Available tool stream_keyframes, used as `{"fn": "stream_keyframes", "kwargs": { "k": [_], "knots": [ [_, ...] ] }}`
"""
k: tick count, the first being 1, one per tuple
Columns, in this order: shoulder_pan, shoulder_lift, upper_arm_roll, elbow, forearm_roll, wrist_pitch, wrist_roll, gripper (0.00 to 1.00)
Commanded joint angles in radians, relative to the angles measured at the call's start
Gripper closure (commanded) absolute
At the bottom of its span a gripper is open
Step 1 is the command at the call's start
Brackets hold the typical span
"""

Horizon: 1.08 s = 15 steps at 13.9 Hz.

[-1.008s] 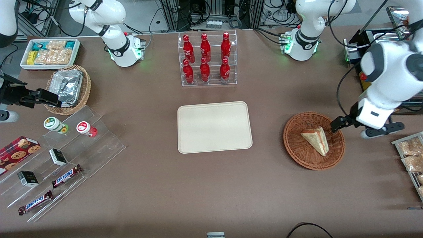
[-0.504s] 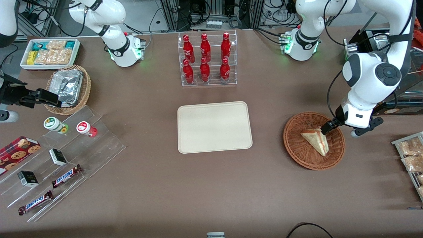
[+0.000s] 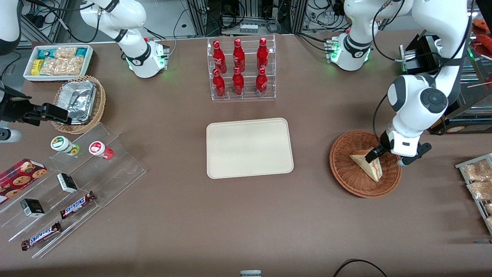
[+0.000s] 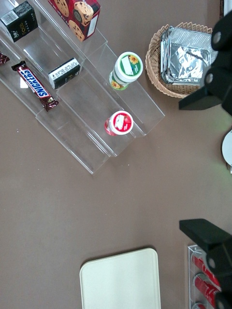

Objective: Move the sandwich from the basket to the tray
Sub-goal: 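Close the left gripper on the sandwich's upright edge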

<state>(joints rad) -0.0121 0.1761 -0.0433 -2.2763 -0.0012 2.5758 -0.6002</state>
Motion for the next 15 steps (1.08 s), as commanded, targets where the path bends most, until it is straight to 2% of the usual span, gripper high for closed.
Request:
{"fn": "stream_keyframes", "kwargs": {
  "k": [1,12,13,14,15],
  "knots": [
    [-0.005,0.023,-0.001,0.003,-0.011,0.024,-0.015,0.0],
    [-0.009,0.071,-0.006,-0.009,-0.011,0.011,-0.015,0.0],
    [-0.009,0.072,-0.018,-0.008,-0.011,0.007,-0.015,0.04],
    [-0.009,0.071,-0.021,-0.006,-0.011,0.007,-0.015,0.16],
    [-0.009,0.071,-0.021,-0.002,-0.011,0.007,-0.024,0.47]
  ]
}}
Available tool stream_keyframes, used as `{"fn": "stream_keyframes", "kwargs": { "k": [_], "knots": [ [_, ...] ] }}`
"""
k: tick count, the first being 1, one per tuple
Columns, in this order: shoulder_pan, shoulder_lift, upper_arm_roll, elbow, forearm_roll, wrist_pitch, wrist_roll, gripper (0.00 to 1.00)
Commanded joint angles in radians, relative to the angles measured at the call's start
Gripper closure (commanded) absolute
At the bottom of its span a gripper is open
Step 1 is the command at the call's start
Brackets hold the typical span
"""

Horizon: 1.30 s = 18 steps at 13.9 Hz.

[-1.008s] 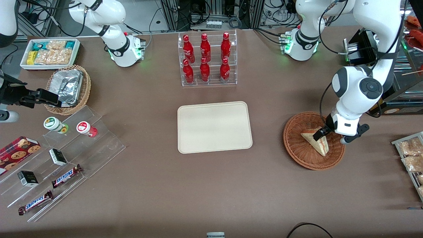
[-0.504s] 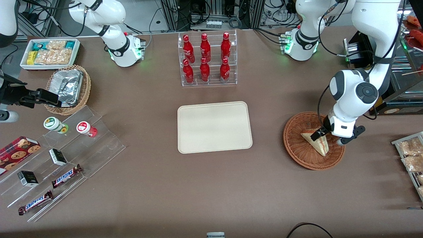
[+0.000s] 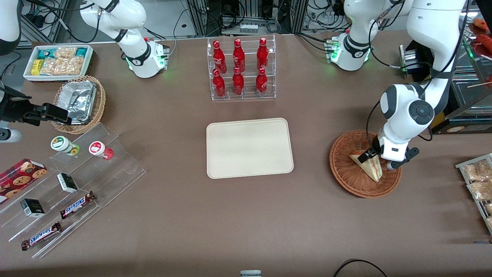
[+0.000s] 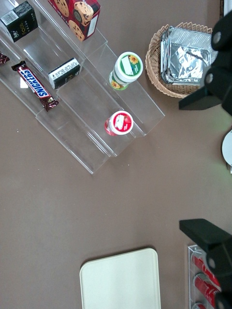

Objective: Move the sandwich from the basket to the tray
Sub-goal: 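Lift the sandwich out of the basket with the left gripper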

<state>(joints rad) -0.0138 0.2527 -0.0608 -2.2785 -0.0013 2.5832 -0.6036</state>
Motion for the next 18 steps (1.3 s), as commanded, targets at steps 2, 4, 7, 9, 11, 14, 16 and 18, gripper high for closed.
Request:
{"fn": "stream_keyframes", "kwargs": {
  "k": [2,4,7,9,11,14,16,18],
  "knots": [
    [-0.008,-0.006,-0.004,0.011,-0.009,-0.002,-0.021,0.95],
    [-0.006,-0.007,-0.004,0.014,-0.002,-0.002,-0.016,1.0],
    [-0.005,-0.026,-0.002,0.049,0.011,-0.062,-0.016,1.0],
    [-0.008,-0.064,-0.005,0.14,0.032,-0.255,-0.015,1.0],
    [-0.008,-0.093,-0.051,0.248,0.102,-0.458,-0.013,1.0],
    [-0.009,-0.076,-0.157,0.442,0.104,-0.664,-0.025,1.0],
    [-0.009,-0.046,-0.238,0.543,0.093,-0.73,-0.03,1.0],
    [-0.031,0.0,-0.321,0.608,0.081,-0.735,-0.044,1.0]
  ]
}}
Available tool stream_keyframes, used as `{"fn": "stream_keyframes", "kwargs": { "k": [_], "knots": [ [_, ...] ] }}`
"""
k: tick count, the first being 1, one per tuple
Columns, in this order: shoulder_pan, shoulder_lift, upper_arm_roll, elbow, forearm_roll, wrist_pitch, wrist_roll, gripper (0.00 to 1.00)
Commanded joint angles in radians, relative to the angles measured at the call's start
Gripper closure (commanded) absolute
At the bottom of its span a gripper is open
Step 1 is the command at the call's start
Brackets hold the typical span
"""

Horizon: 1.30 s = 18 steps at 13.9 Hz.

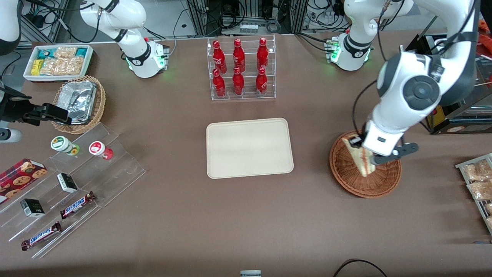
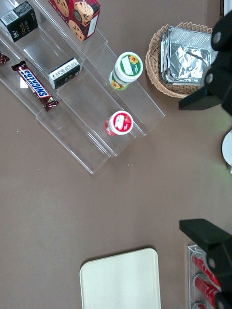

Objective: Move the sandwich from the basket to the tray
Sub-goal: 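Lift the sandwich out of the basket with the left gripper, then carry the sandwich over the cream tray and lower it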

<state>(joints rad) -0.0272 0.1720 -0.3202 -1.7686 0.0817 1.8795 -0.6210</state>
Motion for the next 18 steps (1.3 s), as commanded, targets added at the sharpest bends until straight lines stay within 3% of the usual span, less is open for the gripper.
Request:
{"fn": "stream_keyframes", "kwargs": {
  "k": [1,5,8,13,18],
  "knots": [
    [-0.043,0.114,-0.081,0.128,-0.017,-0.03,-0.055,1.0],
    [-0.206,0.26,-0.088,0.242,-0.014,-0.016,-0.106,1.0],
    [-0.296,0.302,-0.086,0.248,-0.002,0.077,-0.185,1.0],
    [-0.434,0.388,-0.083,0.236,0.134,0.182,-0.345,1.0],
    [-0.481,0.429,-0.08,0.17,0.173,0.299,-0.356,1.0]
  ]
}}
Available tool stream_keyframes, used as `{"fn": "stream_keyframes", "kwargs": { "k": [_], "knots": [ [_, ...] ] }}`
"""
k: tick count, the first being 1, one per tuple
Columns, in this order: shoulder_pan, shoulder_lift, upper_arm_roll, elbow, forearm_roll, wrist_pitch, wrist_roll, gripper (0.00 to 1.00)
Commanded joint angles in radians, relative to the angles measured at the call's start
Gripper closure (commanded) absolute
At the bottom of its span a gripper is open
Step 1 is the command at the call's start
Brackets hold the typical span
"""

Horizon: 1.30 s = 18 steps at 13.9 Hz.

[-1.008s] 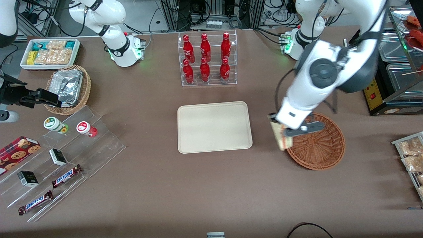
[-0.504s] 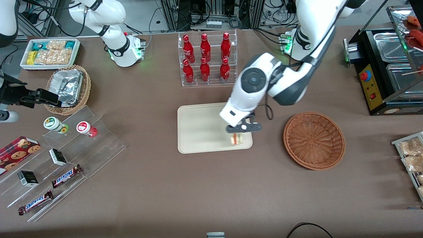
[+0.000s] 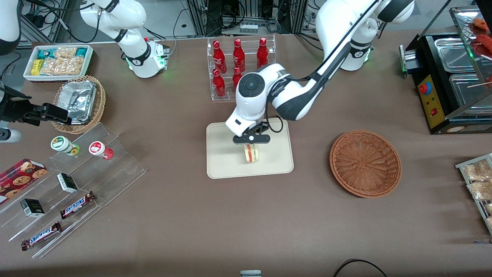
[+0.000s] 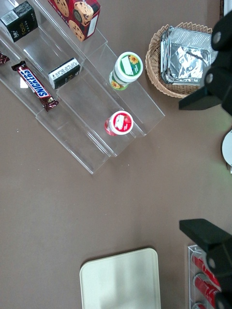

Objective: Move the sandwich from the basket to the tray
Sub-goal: 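Carry the sandwich over the cream tray and lower it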

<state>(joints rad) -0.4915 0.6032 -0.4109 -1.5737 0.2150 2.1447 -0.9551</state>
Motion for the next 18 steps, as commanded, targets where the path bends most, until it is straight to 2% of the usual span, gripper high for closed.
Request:
{"fn": "stream_keyframes", "kwargs": {
  "k": [1,5,11,12,13,14,15,18],
  "knots": [
    [-0.022,0.0,0.011,-0.038,0.059,0.038,-0.036,1.0],
    [-0.029,0.016,0.012,-0.101,0.076,0.157,-0.066,1.0],
    [-0.032,0.05,0.012,-0.112,0.107,0.193,-0.079,0.99],
    [-0.032,0.05,0.012,-0.111,0.107,0.196,-0.079,0.86],
    [-0.032,0.05,0.012,-0.109,0.106,0.196,-0.079,0.66],
    [-0.032,0.05,0.012,-0.109,0.106,0.195,-0.076,0.15],
    [-0.03,0.049,0.012,-0.108,0.106,0.192,-0.076,0.01],
    [-0.018,0.029,0.012,-0.105,0.103,0.175,-0.079,0.0]
  ]
}}
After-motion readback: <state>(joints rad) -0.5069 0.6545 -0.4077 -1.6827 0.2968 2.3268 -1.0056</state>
